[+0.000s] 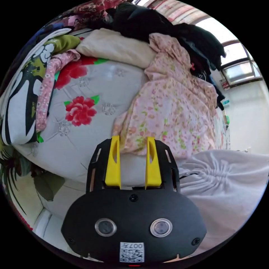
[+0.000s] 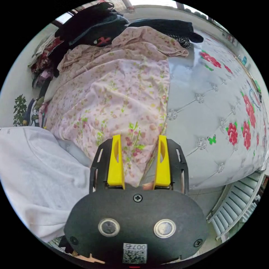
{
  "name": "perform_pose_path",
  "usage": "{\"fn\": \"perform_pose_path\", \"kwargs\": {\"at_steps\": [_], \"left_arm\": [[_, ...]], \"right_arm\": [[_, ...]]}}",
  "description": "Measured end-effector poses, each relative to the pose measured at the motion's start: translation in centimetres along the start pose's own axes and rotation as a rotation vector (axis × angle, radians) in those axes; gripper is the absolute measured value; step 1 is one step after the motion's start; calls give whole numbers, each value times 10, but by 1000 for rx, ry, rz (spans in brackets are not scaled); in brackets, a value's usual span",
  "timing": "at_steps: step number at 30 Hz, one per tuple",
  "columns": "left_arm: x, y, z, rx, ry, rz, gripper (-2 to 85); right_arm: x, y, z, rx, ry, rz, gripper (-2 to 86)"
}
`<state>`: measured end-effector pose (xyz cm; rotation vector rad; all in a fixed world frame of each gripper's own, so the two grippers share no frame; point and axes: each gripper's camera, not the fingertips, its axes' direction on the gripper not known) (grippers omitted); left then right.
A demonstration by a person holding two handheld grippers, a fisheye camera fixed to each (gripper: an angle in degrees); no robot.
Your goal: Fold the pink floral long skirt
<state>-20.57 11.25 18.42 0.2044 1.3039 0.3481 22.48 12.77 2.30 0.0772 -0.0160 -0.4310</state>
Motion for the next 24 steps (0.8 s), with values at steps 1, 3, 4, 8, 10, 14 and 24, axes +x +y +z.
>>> {"fn": "perform_pose_path", "kwargs": {"at_steps": [1,3,4,8,10,14,24], "left_arm": [[8,-1,0,29,-65,26,101],[20,-13,3,-2,-142,51,58],[28,-25,7,-65,-151,92,10],[53,-73,-4,-91,117,261,-7],[59,-106,-27,19,256,289,-7],[81,-201,-70,235,260,280,5],[55,-249,-56,279,197,44,89]], "right_arm": [[-9,-1,13,-56,14,-28,103],[-26,-5,15,-52,118,-77,76],[-35,-12,14,-70,119,-117,53],[-44,-39,-24,54,20,-207,14],[-32,-72,-71,198,-21,-173,8],[6,-127,-132,425,-164,25,13],[36,-130,-105,414,-145,237,52]]}}
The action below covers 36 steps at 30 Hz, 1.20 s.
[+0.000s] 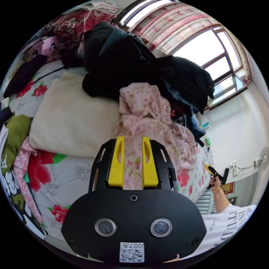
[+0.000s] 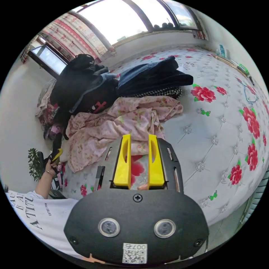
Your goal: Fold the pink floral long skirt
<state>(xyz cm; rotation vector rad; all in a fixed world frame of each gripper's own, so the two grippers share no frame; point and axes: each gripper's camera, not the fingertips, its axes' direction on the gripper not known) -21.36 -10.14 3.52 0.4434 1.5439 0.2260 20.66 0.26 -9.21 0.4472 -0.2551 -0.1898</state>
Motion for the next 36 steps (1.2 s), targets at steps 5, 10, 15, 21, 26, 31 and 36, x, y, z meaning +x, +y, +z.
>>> {"fn": "perform_pose_path", "kwargs": {"at_steps": [5,10,15,21,26,31,36], "left_arm": [[-10,75,2,-125,-131,12,101],[-2,97,22,-192,-111,-13,113],[24,82,55,-243,-271,28,70],[57,67,62,-340,-353,261,-6],[40,79,-24,-244,-70,220,-9],[22,88,-97,-135,91,175,-10],[0,85,-76,-158,98,103,-10]], "right_arm": [[2,20,35,-116,78,-42,66],[-17,-21,58,-120,197,-174,69],[-36,-49,95,-221,284,-321,39],[-45,-53,59,-224,145,-368,1],[-23,-29,-71,-89,-244,-271,-1],[-16,-17,-186,44,-426,-202,3],[-22,-34,-140,71,-119,-176,33]]}}
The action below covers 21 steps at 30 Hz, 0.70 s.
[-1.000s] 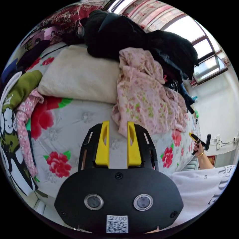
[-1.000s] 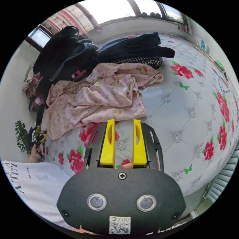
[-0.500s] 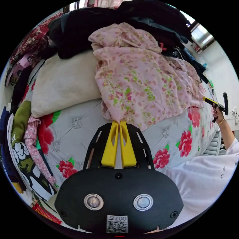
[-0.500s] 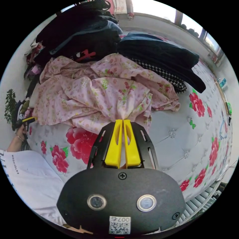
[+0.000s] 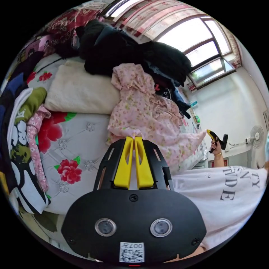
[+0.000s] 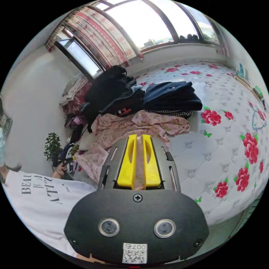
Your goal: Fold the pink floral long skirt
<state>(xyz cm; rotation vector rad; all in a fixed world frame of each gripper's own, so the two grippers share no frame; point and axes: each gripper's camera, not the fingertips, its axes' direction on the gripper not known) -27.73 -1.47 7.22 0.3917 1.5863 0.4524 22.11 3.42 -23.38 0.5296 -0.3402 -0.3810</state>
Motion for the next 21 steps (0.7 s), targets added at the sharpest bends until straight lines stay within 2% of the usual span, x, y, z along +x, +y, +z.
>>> {"fn": "perform_pose_path", "kwargs": {"at_steps": [4,14,18,19,21], "left_arm": [[-22,11,38,-79,-9,-83,-10],[-59,81,27,-133,-34,-140,-10],[-74,90,24,-131,-4,-166,-10],[-76,92,23,-139,-6,-158,-10],[-77,96,20,-144,1,-133,-10]], "right_arm": [[27,32,69,-199,110,100,72],[22,229,38,-340,204,190,94],[-7,266,64,-440,275,106,83],[-21,272,67,-402,382,57,76],[-36,277,70,-401,404,-27,46]]}}
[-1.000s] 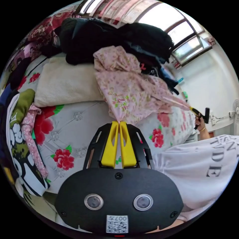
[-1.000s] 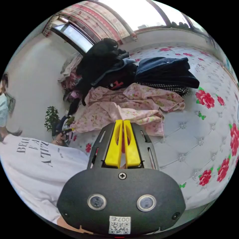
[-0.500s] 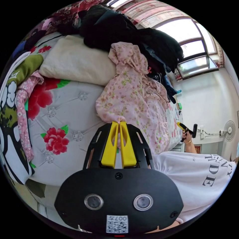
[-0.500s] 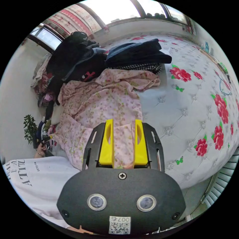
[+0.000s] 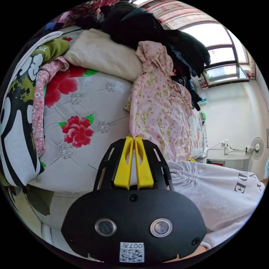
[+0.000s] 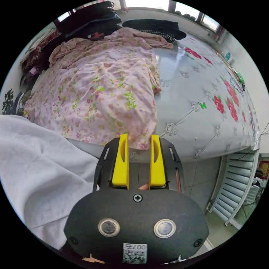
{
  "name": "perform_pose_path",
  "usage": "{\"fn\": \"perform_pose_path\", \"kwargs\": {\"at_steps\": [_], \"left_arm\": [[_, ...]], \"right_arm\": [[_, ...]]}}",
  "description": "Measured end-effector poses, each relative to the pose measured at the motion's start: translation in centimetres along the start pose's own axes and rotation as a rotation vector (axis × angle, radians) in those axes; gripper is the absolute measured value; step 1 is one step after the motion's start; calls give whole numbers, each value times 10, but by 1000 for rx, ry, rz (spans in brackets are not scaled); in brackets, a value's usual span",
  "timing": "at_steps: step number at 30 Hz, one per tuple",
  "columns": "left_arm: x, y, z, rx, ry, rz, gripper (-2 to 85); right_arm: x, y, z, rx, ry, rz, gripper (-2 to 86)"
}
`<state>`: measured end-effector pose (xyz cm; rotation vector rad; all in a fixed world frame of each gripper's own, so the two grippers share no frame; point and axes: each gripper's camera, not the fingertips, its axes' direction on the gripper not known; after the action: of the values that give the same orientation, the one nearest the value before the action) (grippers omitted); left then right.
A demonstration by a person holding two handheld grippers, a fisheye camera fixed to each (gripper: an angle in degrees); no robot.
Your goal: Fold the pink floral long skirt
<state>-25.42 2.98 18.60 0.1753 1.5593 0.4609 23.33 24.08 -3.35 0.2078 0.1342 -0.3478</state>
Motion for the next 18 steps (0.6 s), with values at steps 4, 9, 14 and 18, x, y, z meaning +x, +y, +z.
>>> {"fn": "perform_pose_path", "kwargs": {"at_steps": [4,9,14,18], "left_arm": [[-1,19,-13,51,96,46,-10],[-1,31,-58,218,314,110,-10],[11,45,-127,420,496,246,-10],[29,76,-176,572,624,406,-10]], "right_arm": [[6,-3,-16,-13,-109,0,6],[60,3,-118,357,-384,112,-2],[115,46,-233,762,-634,184,-3],[129,111,-308,1027,-728,101,-4]]}}
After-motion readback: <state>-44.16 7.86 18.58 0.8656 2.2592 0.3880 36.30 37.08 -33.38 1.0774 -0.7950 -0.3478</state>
